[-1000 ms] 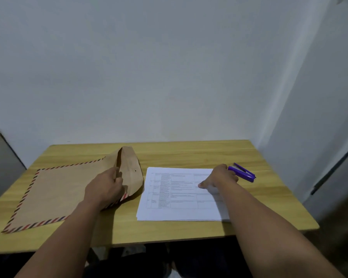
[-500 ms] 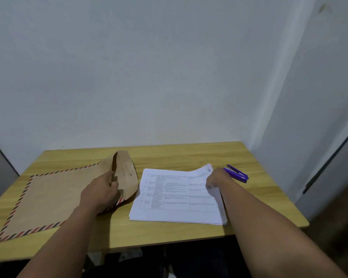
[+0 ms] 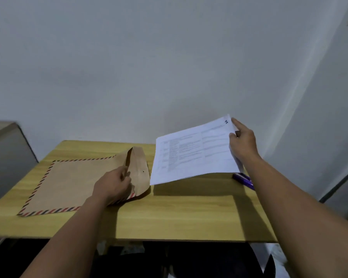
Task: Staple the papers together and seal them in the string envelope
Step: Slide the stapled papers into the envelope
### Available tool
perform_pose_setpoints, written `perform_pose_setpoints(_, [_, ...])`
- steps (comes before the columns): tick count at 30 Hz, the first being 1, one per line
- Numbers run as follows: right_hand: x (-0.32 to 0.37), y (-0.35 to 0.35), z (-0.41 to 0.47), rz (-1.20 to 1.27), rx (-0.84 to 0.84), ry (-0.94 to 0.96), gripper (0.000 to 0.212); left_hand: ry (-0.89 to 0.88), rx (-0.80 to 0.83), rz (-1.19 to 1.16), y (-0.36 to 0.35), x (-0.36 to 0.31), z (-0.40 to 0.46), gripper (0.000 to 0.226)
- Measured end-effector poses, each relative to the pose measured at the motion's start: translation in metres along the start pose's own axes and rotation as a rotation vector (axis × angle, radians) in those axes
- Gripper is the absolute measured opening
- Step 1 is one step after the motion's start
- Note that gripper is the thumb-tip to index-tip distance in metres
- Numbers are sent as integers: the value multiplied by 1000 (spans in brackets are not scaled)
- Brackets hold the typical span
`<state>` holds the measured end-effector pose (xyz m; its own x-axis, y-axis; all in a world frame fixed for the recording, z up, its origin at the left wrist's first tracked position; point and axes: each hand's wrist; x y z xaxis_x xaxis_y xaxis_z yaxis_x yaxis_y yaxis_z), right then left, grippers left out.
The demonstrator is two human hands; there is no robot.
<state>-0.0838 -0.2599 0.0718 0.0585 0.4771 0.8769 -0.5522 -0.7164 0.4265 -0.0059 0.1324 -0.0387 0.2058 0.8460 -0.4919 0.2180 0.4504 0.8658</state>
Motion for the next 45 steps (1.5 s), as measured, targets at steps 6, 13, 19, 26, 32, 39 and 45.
perform_pose_setpoints(6, [2, -43, -3, -15, 100, 24, 56, 10, -11, -8, 2, 5, -6, 57])
perform_pose_setpoints(13, [-15, -86, -7, -60, 147, 0, 52, 26, -1, 24, 1, -1, -5, 57])
perform_pose_setpoints(19, [-8, -102, 6, -75, 134, -17, 50, 34, 46, 107, -1, -10, 1, 66])
perform_pose_setpoints(26, [3, -105, 16, -116, 136, 39, 51, 23, 6, 188, -3, -10, 4, 54])
perform_pose_setpoints(32, [5, -125, 7, -49, 157, 14, 51, 9, 1, 212, -3, -22, 1, 36])
perform_pose_setpoints(39, [6, -180, -40, 36, 190, 33, 50, 15, 0, 250, -8, -31, -3, 16])
perform_pose_setpoints(45, [-7, -189, -59, -17, 367, 50, 58, 29, -57, 338, -14, -21, 2, 51])
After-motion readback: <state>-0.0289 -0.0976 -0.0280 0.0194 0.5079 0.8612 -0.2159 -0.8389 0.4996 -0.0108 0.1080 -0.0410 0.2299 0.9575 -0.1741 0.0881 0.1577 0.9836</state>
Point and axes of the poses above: each hand's wrist, its own z-axis towards the middle knuckle, its own y-axis out of the back of the hand, x = y × z, and after that the axes turned 10 degrees about x, right-handed
